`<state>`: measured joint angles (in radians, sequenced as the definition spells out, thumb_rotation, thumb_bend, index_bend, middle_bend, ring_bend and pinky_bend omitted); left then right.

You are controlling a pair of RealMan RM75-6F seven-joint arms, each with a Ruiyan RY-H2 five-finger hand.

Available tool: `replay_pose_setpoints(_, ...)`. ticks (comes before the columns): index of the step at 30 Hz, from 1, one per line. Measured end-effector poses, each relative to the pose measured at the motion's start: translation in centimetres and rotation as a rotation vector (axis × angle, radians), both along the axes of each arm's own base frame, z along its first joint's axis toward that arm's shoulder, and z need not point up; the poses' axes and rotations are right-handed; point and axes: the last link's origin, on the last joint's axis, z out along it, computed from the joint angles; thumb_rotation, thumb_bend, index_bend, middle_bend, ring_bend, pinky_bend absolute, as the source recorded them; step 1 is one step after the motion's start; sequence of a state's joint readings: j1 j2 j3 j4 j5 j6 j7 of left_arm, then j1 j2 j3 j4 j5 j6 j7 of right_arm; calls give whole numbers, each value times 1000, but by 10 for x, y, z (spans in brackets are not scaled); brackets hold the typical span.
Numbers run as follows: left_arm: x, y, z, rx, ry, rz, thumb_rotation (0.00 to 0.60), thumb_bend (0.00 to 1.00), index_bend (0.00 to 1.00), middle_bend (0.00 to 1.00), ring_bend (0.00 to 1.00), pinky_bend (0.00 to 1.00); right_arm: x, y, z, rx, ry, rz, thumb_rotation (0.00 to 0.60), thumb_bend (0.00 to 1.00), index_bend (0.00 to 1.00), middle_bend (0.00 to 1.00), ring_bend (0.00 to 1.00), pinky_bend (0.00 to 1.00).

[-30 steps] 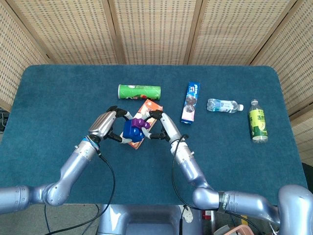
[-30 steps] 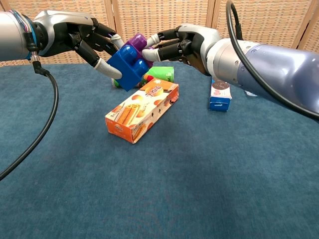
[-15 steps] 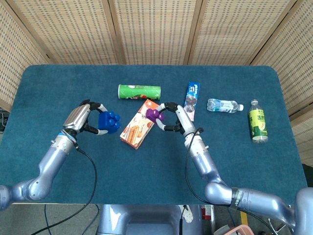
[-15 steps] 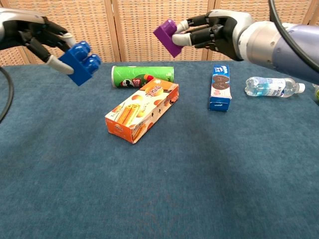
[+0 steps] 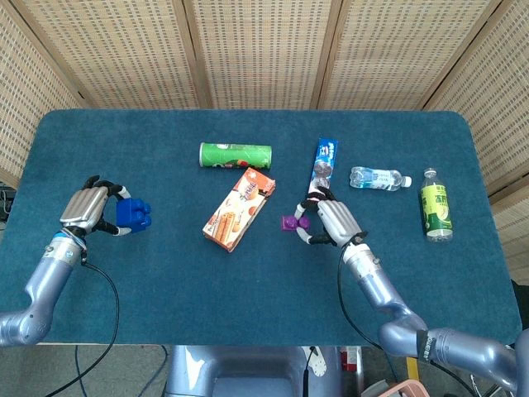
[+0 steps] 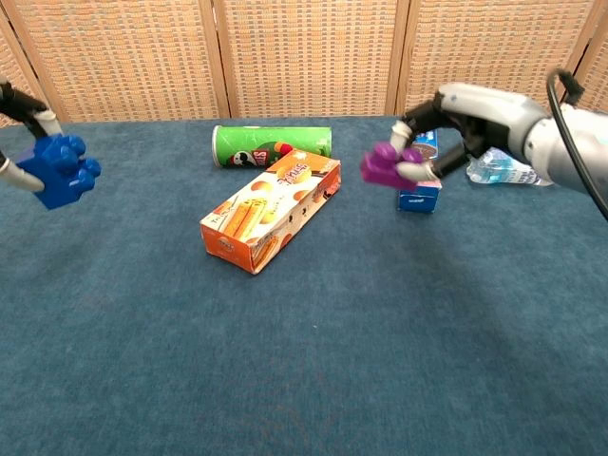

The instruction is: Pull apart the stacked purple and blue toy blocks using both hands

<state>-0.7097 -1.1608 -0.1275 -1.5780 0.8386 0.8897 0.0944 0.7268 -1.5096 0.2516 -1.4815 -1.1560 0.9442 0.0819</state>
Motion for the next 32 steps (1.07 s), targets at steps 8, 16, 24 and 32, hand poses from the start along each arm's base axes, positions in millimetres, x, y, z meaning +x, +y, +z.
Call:
replay_pose_setpoints(8, -9, -5, -12, -61, 9, 25, 600, 0, 0, 0, 0, 0, -36, 11, 4, -4, 295, 126, 600, 0, 0, 0, 0, 0)
replay_pose_setpoints(16, -9, -17, 12, 2, -48, 8, 600, 0, 0, 0, 0, 0, -35, 23, 34, -112, 310, 190, 600, 0, 0, 0, 0, 0)
replay_pose_setpoints(24, -28, -61, 45, 166, -87, 2, 600, 0, 0, 0, 0, 0, -69, 49, 77, -284, 336, 238, 600, 0, 0, 0, 0, 0)
replay_pose_setpoints(32, -62, -142, 54, 298, -50, 48, 600, 0, 0, 0, 0, 0, -127, 89, 107, -420, 427, 227, 600, 0, 0, 0, 0, 0)
